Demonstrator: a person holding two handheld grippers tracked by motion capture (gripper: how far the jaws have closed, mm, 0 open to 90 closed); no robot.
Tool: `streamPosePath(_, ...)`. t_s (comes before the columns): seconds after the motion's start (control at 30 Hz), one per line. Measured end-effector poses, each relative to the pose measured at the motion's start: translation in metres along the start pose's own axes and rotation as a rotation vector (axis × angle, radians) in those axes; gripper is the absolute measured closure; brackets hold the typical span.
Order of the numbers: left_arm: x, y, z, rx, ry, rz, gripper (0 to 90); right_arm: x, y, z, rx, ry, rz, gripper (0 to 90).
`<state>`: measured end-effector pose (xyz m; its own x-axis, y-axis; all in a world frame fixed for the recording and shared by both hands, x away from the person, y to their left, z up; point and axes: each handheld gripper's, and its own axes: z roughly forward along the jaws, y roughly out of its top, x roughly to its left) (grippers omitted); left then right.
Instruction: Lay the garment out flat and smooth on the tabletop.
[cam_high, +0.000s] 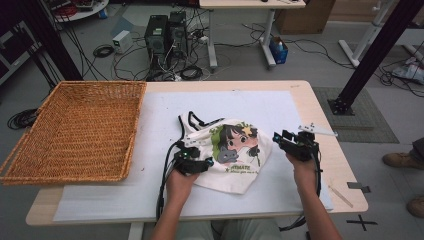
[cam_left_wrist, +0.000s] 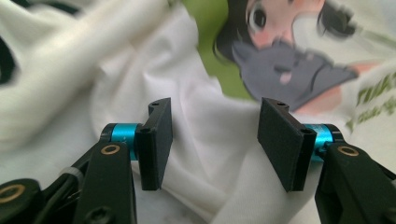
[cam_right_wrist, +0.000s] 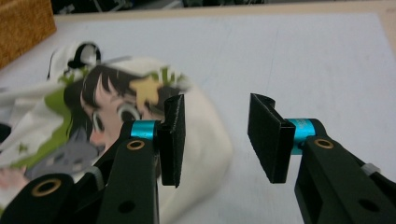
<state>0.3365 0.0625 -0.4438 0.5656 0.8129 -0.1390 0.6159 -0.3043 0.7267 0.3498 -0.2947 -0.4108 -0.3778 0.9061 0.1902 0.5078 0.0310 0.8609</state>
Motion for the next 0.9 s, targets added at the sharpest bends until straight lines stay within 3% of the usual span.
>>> streamPosePath(0.03,-0.002,-0.001,-0.001,-0.004,0.026,0.034,49.1,0.0,-0.006,-0.002,0.017,-0.001,-0.005,56.2)
streamPosePath(0.07,-0.003,-0.002,-0.002,-0.004,0.038,0.061,64.4,-0.001,-0.012,-0.003,0.033,-0.006,-0.004,55.4)
streamPosePath(0.1,-0.002,-0.002,-0.003,-0.009,0.034,0.057,77.4,-0.002,-0.017,-0.004,0.049,-0.004,0.004,55.1)
streamPosePath(0.13,0.0,-0.003,-0.006,-0.02,0.033,0.04,84.9,-0.004,-0.021,-0.004,0.064,-0.002,0.008,54.8)
streamPosePath(0.2,0.007,-0.006,-0.014,-0.082,0.045,-0.004,85.9,-0.006,-0.028,-0.004,0.087,0.001,0.016,54.9)
streamPosePath(0.27,0.016,-0.01,-0.024,-0.165,0.044,-0.074,86.1,-0.006,-0.033,-0.005,0.103,0.004,0.028,55.5)
streamPosePath(0.33,0.024,-0.014,-0.033,-0.217,0.072,-0.098,86.1,-0.003,-0.037,-0.005,0.133,0.012,0.03,56.4)
streamPosePath(0.43,0.03,-0.019,-0.04,-0.243,0.109,-0.102,86.2,0.012,-0.042,0.0,0.191,0.018,0.007,57.2)
streamPosePath(0.57,0.039,-0.022,-0.045,-0.271,0.146,-0.134,86.2,0.044,-0.047,0.014,0.224,0.053,-0.075,56.8)
streamPosePath(0.6,0.041,-0.023,-0.046,-0.275,0.152,-0.139,86.2,0.053,-0.047,0.02,0.237,0.052,-0.1,56.3)
streamPosePath(0.63,0.043,-0.023,-0.047,-0.277,0.154,-0.146,86.2,0.061,-0.047,0.025,0.24,0.023,-0.131,55.5)
streamPosePath(0.67,0.044,-0.023,-0.048,-0.276,0.16,-0.146,86.2,0.067,-0.046,0.03,0.24,-0.003,-0.16,58.2)
streamPosePath(0.7,0.045,-0.024,-0.049,-0.281,0.163,-0.15,86.2,0.07,-0.043,0.035,0.238,-0.01,-0.198,69.5)
streamPosePath(0.73,0.046,-0.024,-0.05,-0.282,0.159,-0.149,86.2,0.071,-0.041,0.038,0.243,0.024,-0.242,83.6)
streamPosePath(0.77,0.046,-0.024,-0.051,-0.278,0.155,-0.144,86.2,0.072,-0.039,0.041,0.25,0.041,-0.293,85.1)
streamPosePath(0.8,0.046,-0.024,-0.052,-0.278,0.151,-0.14,86.2,0.073,-0.036,0.041,0.271,0.046,-0.311,86.2)
streamPosePath(0.9,0.043,-0.029,-0.055,-0.281,0.116,-0.124,86.2,0.066,-0.034,0.029,0.244,0.057,-0.255,86.2)
